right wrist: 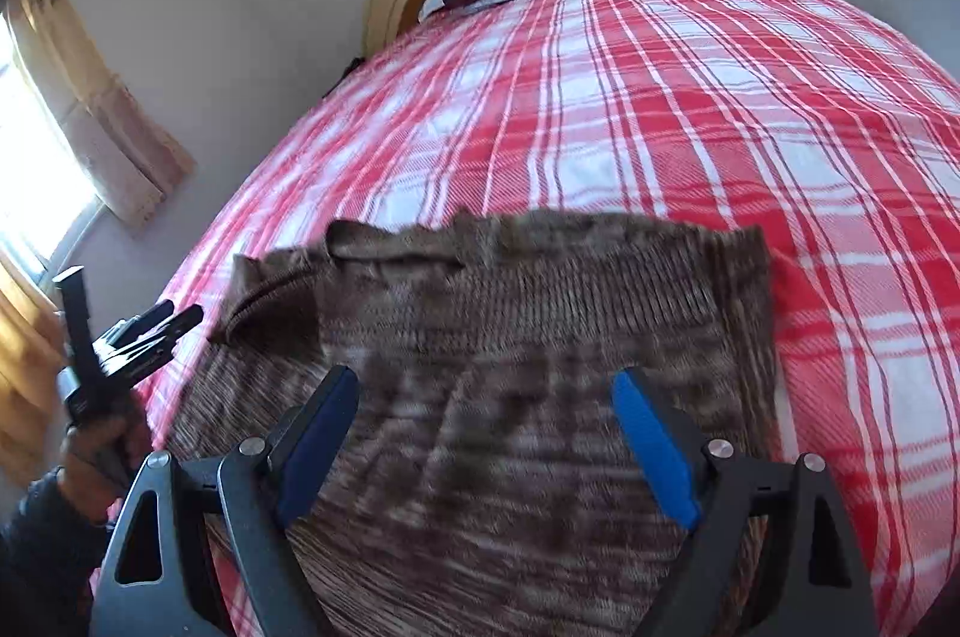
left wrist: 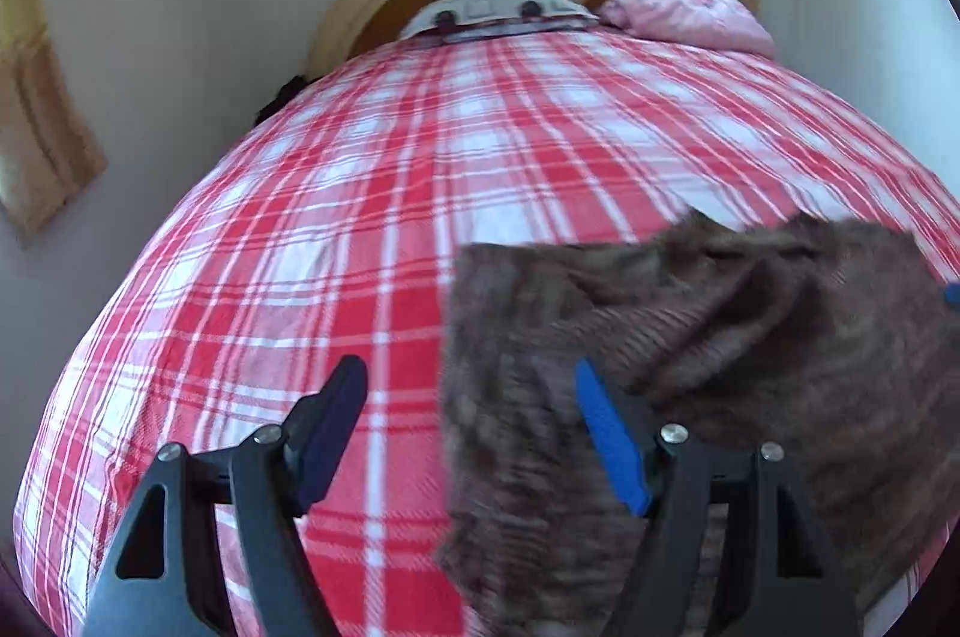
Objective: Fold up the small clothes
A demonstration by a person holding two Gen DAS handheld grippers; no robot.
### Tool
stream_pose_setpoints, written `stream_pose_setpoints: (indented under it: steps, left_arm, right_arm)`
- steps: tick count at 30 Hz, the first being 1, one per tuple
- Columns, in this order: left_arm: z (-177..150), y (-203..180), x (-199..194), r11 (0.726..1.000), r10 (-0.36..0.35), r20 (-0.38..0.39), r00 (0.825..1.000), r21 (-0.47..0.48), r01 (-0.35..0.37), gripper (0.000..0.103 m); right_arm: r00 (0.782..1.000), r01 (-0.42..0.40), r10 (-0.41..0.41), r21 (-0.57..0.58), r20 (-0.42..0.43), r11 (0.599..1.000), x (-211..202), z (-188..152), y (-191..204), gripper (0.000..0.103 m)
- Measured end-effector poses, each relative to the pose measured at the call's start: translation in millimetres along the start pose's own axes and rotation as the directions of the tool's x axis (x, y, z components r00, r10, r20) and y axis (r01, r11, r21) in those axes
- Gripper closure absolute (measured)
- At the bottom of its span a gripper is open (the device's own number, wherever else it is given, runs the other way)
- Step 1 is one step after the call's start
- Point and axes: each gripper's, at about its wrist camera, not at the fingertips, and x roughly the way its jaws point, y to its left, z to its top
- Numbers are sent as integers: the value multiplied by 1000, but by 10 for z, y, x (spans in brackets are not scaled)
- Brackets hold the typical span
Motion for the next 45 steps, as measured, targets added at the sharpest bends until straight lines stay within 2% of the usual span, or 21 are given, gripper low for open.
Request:
stream_pose_setpoints:
  steps: [3,4,6,9,10,11,14,18,21,23,26,29,32,34,39,41,45]
  left_arm:
    - [5,-283,-4,995,-33,-21,999,94,35,12]
    - [34,-396,62,989,-30,-36,999,141,34,12]
    - [131,-496,191,981,48,-25,999,188,-42,11]
    - [328,-445,471,973,151,-30,988,184,-143,10]
    - [394,-369,597,969,194,-51,980,166,-184,7]
    - [446,-260,709,968,225,-74,972,131,-214,0]
    - [427,-2,799,980,201,-141,969,25,-199,0]
    - [221,41,692,963,265,-120,957,86,-256,0]
    - [88,200,431,979,205,-81,975,4,-206,0]
    - [24,242,261,982,184,-56,981,-19,-185,0]
    - [-146,152,-59,987,159,1,987,8,-159,0]
    - [-372,64,-168,992,119,-27,993,51,-117,0]
    - [-601,21,-118,986,140,-84,987,105,-131,0]
    - [-682,62,-142,988,132,-100,986,92,-123,0]
    - [-776,219,-194,998,65,-165,984,35,-60,0]
    - [-821,329,-186,1000,3,-200,980,-19,-7,0]
    - [-919,454,-203,995,-52,-213,976,-94,33,0]
  right_arm:
    - [1000,-12,12,31,-1,999,9,-23,-54,16]
    - [1000,-17,17,33,-23,999,52,-21,-55,16]
    - [998,-7,9,31,-55,1000,140,-3,-46,16]
    - [998,21,-19,43,-61,999,244,24,-96,16]
    - [998,28,-25,45,-54,999,256,27,-115,16]
    - [999,34,-32,49,-41,998,269,26,-147,16]
    - [998,60,-59,76,-23,995,250,34,-225,16]
    - [998,69,-70,138,3,988,61,11,-359,16]
    - [993,116,-120,161,16,980,-180,-74,-444,16]
    - [994,97,-104,151,37,984,-368,-175,-427,16]
    - [997,57,-61,73,52,996,-629,-360,-239,16]
    - [1000,-3,4,-47,15,999,-730,-593,41,16]
    - [996,-44,36,-101,-84,994,-631,-819,150,16]
    - [993,22,-34,-106,-111,994,-565,-948,103,16]
    - [979,68,-100,-176,-176,982,-585,-1060,242,16]
    - [966,104,-155,-240,-206,965,-547,-1108,338,16]
    - [944,174,-258,-355,-207,919,-510,-1248,473,16]
